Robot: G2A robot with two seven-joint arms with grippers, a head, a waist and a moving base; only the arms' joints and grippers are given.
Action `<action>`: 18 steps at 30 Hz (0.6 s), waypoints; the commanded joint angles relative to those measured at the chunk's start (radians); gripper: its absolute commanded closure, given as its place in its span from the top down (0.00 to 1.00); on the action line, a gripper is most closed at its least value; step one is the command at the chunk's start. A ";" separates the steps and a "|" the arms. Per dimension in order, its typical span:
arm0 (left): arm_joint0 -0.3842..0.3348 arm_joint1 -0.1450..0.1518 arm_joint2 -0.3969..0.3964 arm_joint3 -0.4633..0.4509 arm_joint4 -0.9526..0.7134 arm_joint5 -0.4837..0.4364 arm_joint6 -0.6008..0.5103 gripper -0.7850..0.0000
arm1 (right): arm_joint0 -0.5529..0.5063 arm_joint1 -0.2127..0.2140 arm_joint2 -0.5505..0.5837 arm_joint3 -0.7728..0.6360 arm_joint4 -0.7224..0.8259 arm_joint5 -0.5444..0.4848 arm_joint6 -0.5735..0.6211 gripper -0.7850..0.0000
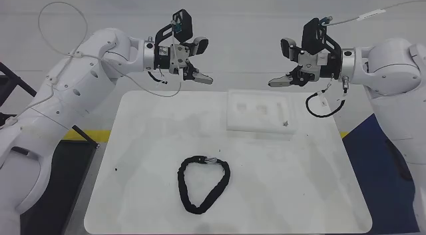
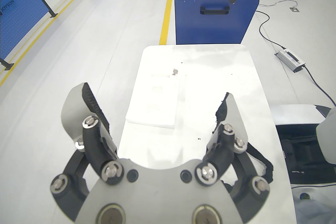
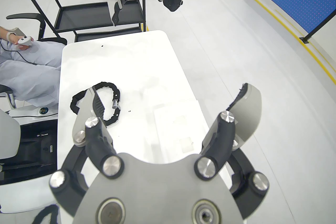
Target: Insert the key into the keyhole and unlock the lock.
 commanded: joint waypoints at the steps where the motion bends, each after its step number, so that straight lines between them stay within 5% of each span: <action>1: 0.000 0.000 0.000 0.000 0.000 0.000 0.000 1.00 | 0.000 0.000 0.000 0.000 0.000 0.000 0.000 1.00; 18: 0.000 0.000 0.000 0.000 0.000 0.000 0.000 1.00 | -0.004 0.000 -0.002 0.000 -0.003 0.006 -0.002 1.00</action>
